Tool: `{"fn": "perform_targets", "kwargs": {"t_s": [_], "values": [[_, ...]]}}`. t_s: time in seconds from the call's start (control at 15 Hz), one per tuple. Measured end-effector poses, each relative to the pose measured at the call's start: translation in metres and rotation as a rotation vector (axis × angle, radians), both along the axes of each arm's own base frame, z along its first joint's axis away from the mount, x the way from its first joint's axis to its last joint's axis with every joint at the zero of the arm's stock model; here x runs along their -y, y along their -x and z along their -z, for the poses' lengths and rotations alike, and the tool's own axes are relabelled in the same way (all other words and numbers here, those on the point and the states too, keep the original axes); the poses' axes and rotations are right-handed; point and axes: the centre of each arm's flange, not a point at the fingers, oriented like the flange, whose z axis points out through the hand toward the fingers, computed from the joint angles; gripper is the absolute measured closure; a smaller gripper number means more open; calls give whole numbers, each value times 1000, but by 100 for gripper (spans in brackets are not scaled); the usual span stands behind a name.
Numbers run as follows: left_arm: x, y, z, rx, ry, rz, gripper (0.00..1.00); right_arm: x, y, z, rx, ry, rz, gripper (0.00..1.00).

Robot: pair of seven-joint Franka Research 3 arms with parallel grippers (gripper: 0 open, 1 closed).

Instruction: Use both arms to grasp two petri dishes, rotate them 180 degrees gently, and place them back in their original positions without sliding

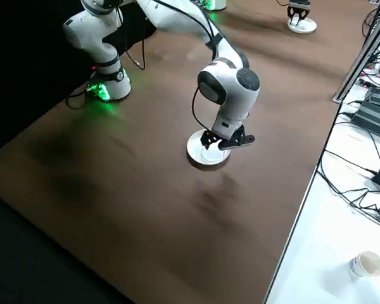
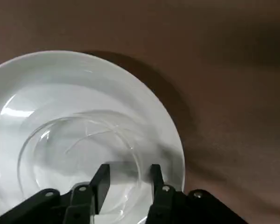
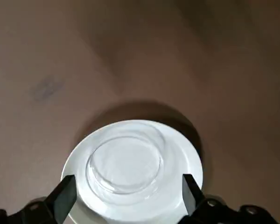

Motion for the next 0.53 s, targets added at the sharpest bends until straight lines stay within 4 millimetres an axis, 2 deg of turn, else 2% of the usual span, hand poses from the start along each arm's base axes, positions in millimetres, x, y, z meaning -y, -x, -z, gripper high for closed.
{"fn": "perform_targets", "kwargs": {"t_s": [0.13,0.2,0.27,0.33,0.4,0.47,0.53], "values": [[0,0,0,4,0,1,57,7,1,0,1,15,68,0],[0,-1,-1,8,1,1,64,11,1,-1,2,25,111,0],[0,-1,-1,8,1,1,64,13,2,-1,5,36,163,0],[0,-1,-2,12,0,1,69,14,1,-1,12,48,221,0],[0,-1,-2,12,0,2,80,12,-3,-1,40,68,327,0],[1,-1,-2,13,0,2,81,10,-4,2,47,78,385,0],[0,-1,-3,13,0,2,86,8,-4,7,47,89,448,0]]}}
